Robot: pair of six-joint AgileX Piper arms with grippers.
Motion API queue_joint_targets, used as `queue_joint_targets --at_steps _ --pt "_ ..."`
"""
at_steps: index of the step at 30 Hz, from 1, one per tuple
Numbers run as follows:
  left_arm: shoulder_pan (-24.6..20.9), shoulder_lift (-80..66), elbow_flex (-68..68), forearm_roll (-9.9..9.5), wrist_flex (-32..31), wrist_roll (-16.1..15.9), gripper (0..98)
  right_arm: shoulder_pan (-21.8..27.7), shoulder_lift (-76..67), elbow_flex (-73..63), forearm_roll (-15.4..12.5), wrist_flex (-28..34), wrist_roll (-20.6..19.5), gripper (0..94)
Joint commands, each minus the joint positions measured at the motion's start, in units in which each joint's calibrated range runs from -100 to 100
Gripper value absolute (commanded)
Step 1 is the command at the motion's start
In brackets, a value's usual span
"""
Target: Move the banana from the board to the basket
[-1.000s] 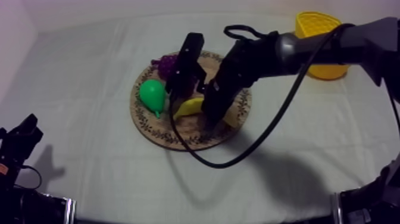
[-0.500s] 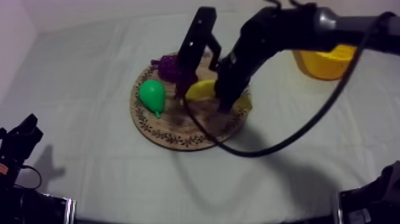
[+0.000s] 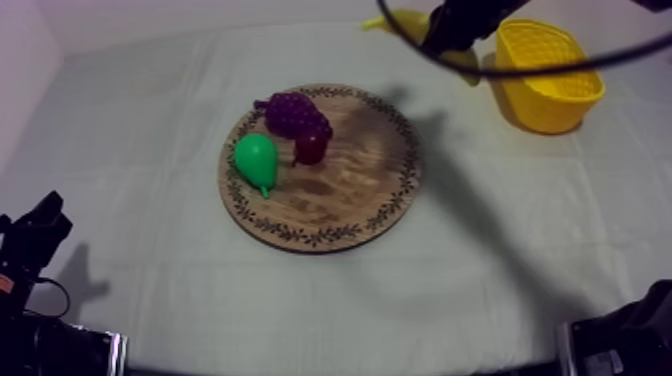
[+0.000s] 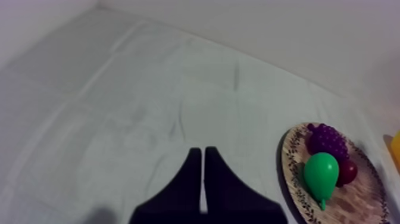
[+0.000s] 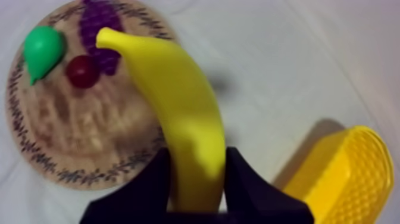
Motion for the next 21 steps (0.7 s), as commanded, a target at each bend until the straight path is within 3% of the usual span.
queue_joint_targets --at_steps 1,12,21 --pt "0.0 0.0 0.0 -0.01 0.0 0.0 0.1 4.5 0.8 -2.9 0.3 0.4 -0.4 15.8" --pt "0.0 0.0 0.0 -0.01 0.0 0.0 0.1 17.8 7.6 -11.8 0.1 1.5 0.0 16.3" --pt "0.0 0.0 0.0 -0.01 0.0 0.0 0.1 23.8 14.8 -16.4 0.6 0.7 0.3 16.3"
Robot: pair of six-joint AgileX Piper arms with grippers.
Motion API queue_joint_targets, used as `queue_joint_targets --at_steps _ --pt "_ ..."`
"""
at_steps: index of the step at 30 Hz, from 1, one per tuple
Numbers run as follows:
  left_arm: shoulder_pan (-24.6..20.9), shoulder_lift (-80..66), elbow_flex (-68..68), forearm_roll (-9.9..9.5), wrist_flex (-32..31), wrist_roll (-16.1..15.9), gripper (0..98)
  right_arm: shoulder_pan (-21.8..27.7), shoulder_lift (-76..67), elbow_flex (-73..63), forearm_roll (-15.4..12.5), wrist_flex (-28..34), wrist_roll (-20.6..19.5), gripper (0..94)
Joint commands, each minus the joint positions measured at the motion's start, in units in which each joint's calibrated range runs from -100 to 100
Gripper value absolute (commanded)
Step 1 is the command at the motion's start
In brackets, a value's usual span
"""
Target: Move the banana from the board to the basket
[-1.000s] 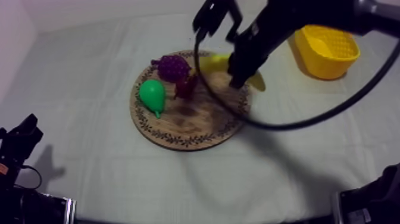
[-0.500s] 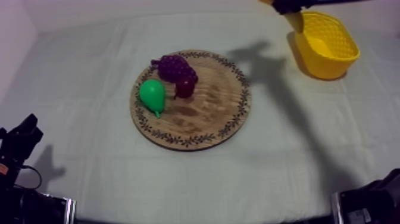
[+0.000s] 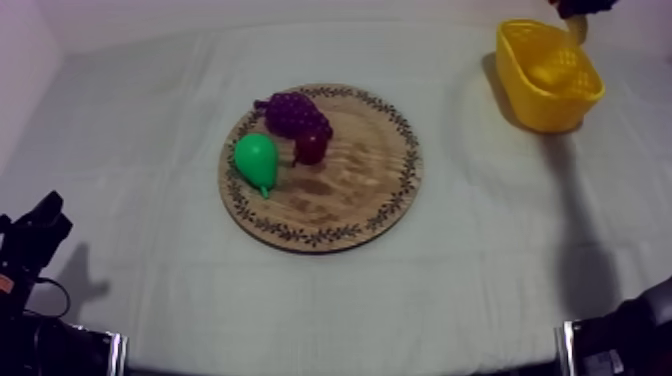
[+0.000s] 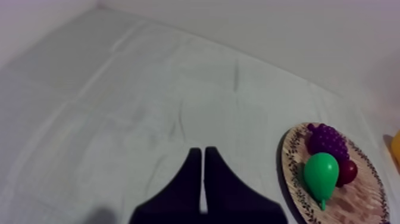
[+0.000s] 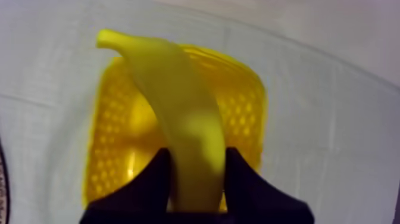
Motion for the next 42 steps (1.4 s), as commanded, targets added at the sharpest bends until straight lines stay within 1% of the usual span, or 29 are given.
queue_joint_targets --at_steps 1,16,26,30,37,42 --pt "0.0 0.0 0.0 -0.01 0.0 0.0 0.1 1.2 1.2 0.4 0.1 -0.5 0.0 16.3" --pt "0.0 0.0 0.0 -0.01 0.0 0.0 0.1 1.7 3.5 10.5 -0.1 -6.0 -0.1 16.8" --pt "0.0 0.0 0.0 -0.01 0.0 0.0 0.1 1.0 8.2 7.9 -0.3 -8.2 -0.3 17.9" --pt "0.0 0.0 0.0 -0.01 0.0 0.0 0.1 0.8 10.4 6.5 0.0 -9.6 -1.4 21.0" --pt "0.0 0.0 0.0 -0.01 0.0 0.0 0.1 1.2 12.0 7.1 1.9 -14.3 -5.3 31.8" --pt "0.0 0.0 0.0 -0.01 0.0 0.0 0.1 1.2 11.7 8.9 2.9 -16.6 -6.2 34.6"
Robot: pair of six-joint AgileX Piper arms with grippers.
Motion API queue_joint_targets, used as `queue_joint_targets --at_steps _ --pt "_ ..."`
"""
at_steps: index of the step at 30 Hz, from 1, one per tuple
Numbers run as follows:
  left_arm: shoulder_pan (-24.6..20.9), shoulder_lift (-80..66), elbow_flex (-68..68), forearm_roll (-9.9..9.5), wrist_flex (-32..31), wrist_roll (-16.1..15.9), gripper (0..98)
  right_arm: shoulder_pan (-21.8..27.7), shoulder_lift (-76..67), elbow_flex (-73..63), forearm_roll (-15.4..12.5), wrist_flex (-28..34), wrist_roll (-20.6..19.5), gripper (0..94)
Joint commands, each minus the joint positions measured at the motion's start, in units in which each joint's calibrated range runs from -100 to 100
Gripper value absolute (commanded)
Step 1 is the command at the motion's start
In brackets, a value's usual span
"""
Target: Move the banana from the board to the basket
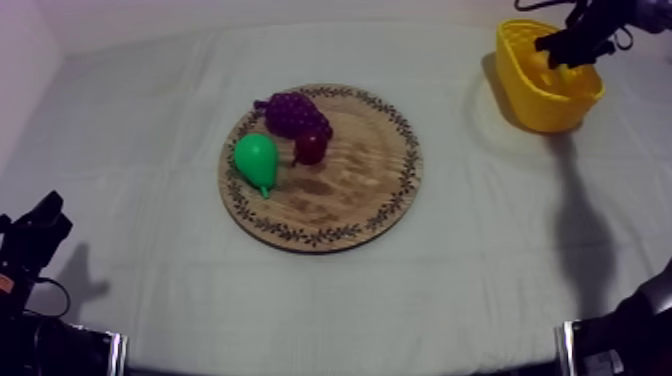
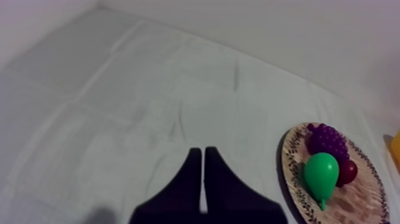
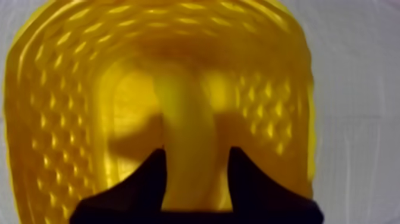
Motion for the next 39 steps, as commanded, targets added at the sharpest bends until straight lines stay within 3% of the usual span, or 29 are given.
queue_joint_targets --at_steps 1,5,9,13,27,34,39 --pt "0.0 0.0 0.0 -0.01 0.0 0.0 0.1 -0.2 -0.4 0.7 0.2 -0.5 0.0 34.4" --pt "0.0 0.0 0.0 -0.01 0.0 0.0 0.1 -0.1 -2.2 2.1 -0.8 -1.2 0.9 31.1" --pt "0.0 0.0 0.0 -0.01 0.0 0.0 0.1 0.2 -6.0 5.4 -1.7 -3.3 -0.3 9.6" --pt "0.0 0.0 0.0 -0.01 0.0 0.0 0.1 0.5 -11.5 11.7 -1.9 -6.0 -1.2 2.8" --pt "0.0 0.0 0.0 -0.01 0.0 0.0 0.1 1.8 -40.7 40.7 -5.2 -14.2 0.4 0.6" --pt "0.0 0.0 0.0 -0.01 0.0 0.0 0.1 0.0 -56.4 61.9 -2.5 -22.3 -4.1 0.5" --pt "0.0 0.0 0.0 -0.01 0.0 0.0 0.1 -0.9 -68.5 71.6 -2.5 -22.3 -5.1 0.5"
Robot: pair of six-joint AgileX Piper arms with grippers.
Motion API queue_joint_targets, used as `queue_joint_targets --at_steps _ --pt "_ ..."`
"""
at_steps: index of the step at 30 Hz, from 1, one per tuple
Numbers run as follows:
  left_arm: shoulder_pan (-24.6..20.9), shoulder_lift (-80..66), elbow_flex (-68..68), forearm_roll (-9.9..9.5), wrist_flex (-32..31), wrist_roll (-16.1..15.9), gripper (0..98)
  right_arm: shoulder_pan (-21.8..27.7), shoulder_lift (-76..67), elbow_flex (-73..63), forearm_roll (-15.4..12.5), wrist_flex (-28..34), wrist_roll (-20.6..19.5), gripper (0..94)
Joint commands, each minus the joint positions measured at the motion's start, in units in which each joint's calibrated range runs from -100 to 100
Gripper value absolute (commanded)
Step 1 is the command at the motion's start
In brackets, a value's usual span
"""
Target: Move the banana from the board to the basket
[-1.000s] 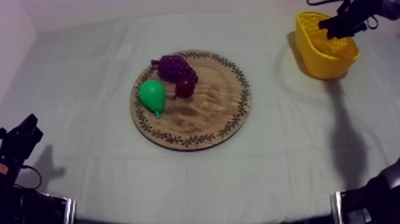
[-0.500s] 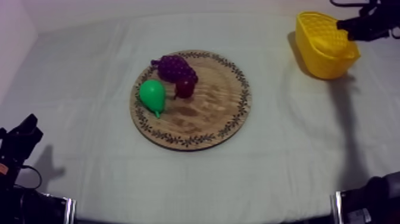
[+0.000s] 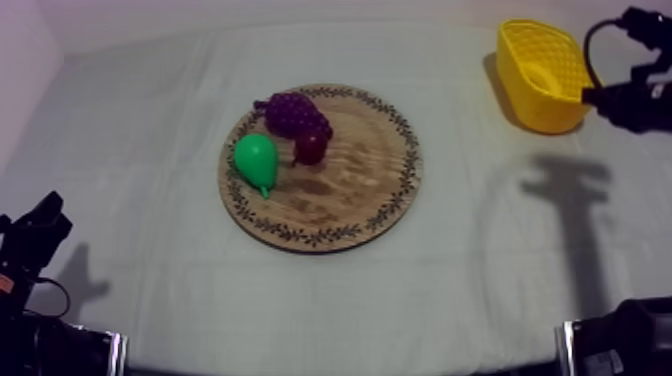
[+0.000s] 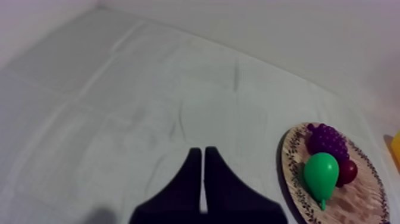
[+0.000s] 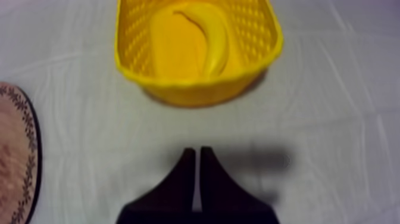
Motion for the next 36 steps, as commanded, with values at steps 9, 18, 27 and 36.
queue_joint_targets --at_steps 9,18,27,36 --pt "0.0 0.0 0.0 -0.01 0.0 0.0 0.1 -2.4 -29.0 20.3 -1.9 7.0 1.4 0.5" --pt "0.0 0.0 0.0 -0.01 0.0 0.0 0.1 -3.4 -50.2 30.3 0.2 11.5 -0.7 0.5" --pt "0.0 0.0 0.0 -0.01 0.0 0.0 0.1 -1.5 -58.8 35.0 -3.2 11.5 2.6 0.5" --pt "0.0 0.0 0.0 -0.01 0.0 0.0 0.1 -1.2 -64.8 34.2 -5.3 15.6 4.6 0.5"
